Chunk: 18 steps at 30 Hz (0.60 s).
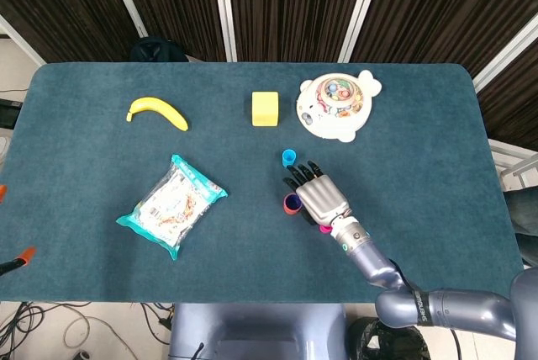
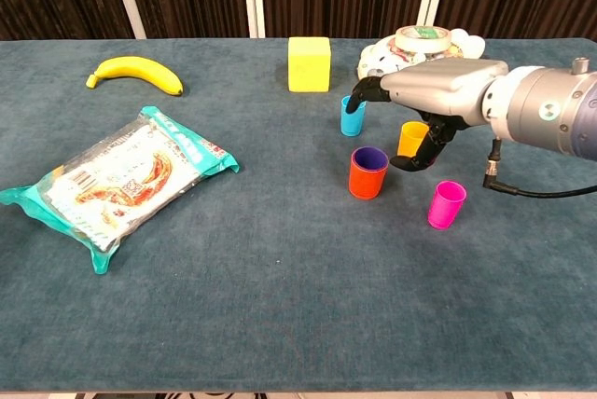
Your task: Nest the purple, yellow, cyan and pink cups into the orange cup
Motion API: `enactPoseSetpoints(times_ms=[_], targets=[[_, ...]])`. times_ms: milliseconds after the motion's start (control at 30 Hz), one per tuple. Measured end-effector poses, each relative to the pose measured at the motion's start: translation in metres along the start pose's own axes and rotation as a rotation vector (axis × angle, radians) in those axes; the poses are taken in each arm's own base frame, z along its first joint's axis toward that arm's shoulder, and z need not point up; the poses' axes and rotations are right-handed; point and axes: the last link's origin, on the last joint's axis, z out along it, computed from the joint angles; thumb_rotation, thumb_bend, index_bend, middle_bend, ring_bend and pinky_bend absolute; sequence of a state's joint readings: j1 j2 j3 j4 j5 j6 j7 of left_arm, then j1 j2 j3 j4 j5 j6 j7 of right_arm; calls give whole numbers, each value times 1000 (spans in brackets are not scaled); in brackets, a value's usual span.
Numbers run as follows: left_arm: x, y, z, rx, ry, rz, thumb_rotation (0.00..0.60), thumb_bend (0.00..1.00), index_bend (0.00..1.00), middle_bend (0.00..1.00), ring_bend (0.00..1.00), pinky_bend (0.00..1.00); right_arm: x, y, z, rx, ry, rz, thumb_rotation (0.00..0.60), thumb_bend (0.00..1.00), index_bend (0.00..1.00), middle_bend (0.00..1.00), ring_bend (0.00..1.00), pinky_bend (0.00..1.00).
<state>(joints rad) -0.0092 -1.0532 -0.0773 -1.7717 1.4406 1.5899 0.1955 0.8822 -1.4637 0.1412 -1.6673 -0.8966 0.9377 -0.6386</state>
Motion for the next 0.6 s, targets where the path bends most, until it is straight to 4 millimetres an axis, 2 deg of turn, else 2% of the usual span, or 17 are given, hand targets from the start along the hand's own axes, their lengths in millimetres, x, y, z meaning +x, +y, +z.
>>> enactPoseSetpoints(times_ms=[333,600], targets=[[0,-1,1,5,1,-1,600,0,47,12,0,63,7,0,1,-22,37,9,600,463,97,0,58,52],[1,-1,0,10,4,-3,600,0,47,12,0,63,18,19,2,-91,62,19,600,463,134,0,58,52]])
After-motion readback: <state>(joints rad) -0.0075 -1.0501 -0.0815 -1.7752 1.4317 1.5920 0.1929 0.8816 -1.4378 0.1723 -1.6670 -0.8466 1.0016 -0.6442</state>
